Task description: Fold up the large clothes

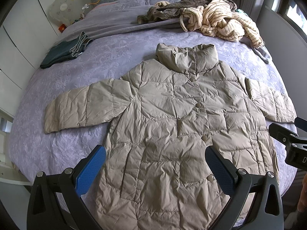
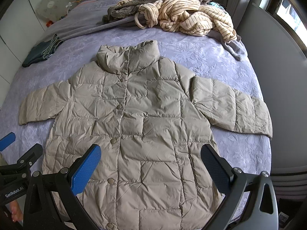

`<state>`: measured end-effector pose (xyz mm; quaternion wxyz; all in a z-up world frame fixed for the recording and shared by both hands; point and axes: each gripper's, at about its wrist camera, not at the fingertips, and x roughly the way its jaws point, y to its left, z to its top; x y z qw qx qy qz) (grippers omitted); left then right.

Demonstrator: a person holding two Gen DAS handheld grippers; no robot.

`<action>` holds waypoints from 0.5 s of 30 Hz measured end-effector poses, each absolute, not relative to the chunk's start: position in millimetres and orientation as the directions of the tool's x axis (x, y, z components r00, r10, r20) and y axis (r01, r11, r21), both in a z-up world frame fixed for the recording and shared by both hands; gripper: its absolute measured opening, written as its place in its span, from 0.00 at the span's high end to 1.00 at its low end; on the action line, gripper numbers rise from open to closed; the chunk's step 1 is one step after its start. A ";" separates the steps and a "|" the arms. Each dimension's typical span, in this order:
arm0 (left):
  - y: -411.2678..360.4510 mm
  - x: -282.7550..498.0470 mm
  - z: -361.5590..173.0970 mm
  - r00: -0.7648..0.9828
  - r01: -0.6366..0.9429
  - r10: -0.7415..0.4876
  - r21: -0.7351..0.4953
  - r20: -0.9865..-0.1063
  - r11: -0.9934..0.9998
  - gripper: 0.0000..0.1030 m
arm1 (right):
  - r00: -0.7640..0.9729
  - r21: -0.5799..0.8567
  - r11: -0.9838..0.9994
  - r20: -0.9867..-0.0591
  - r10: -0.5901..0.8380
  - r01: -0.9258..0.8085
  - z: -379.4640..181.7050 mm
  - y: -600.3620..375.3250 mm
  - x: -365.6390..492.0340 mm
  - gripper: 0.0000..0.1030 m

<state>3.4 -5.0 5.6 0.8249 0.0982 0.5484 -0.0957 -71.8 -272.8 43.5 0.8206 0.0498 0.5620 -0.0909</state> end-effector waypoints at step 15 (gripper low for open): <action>-5.1 3.3 5.4 0.380 0.265 -0.051 0.056 -0.924 0.963 0.00 | 0.352 -0.020 0.979 -0.931 -0.092 0.205 44.1 -273.5 -73.7 0.00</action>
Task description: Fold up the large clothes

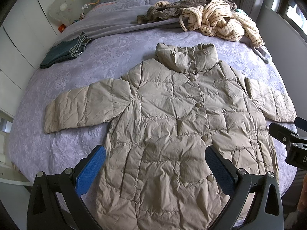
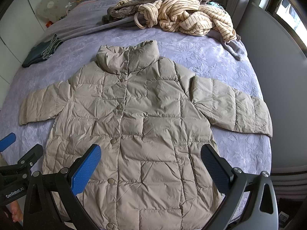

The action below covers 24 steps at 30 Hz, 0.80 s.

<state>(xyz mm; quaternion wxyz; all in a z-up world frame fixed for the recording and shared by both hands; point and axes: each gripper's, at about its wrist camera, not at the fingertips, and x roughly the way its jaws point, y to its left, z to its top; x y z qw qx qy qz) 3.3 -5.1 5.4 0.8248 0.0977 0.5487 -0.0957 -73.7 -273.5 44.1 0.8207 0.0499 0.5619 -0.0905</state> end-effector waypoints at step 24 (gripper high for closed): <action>-4.9 3.8 5.8 0.379 0.264 -0.050 0.056 -0.924 0.963 0.00 | 0.351 -0.020 0.979 -0.932 -0.093 0.205 43.7 -272.9 -73.4 0.00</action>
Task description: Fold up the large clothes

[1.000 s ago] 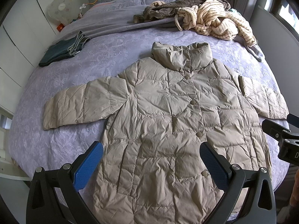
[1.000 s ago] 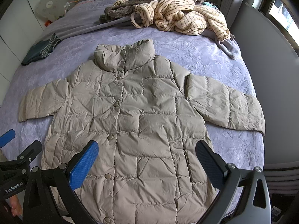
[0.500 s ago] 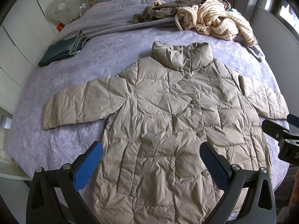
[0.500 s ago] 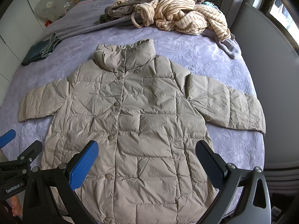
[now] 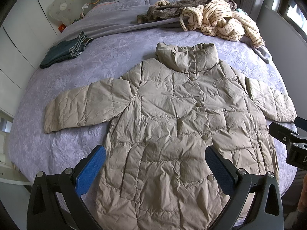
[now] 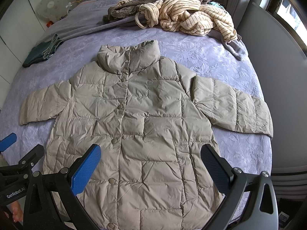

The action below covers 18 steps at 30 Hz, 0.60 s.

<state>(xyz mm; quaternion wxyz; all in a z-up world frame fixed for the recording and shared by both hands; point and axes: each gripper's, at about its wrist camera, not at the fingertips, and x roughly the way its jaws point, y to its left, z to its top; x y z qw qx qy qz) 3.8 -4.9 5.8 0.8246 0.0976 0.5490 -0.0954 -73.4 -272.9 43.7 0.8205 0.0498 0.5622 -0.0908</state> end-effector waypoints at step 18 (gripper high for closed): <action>-5.1 3.7 5.5 0.378 0.265 -0.050 0.056 -0.924 0.963 0.00 | 0.351 -0.019 0.979 -0.932 -0.092 0.205 43.7 -272.5 -72.8 0.00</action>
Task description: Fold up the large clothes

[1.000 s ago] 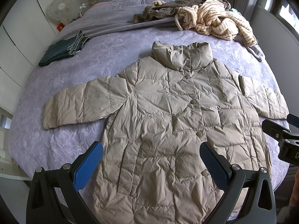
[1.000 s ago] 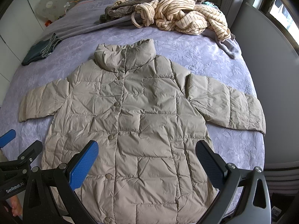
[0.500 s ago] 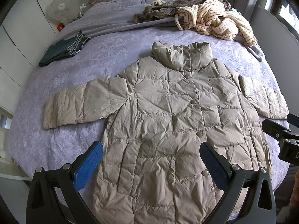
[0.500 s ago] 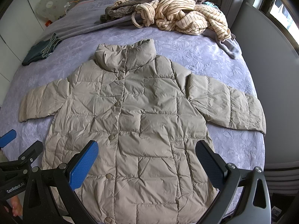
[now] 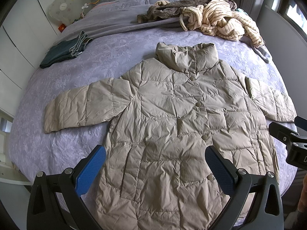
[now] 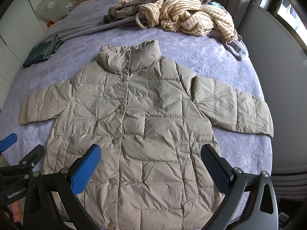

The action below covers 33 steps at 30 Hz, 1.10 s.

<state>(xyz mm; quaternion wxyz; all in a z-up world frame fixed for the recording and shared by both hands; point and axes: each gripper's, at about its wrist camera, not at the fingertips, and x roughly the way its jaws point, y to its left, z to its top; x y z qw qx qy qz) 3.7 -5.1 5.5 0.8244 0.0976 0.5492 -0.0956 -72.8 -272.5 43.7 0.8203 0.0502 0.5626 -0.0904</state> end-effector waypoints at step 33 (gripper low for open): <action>77.9 43.7 -70.2 0.273 0.100 -0.216 -0.196 -0.937 0.976 0.00 | 0.226 0.094 0.965 -0.973 0.038 0.244 -16.5 -245.3 -54.7 0.00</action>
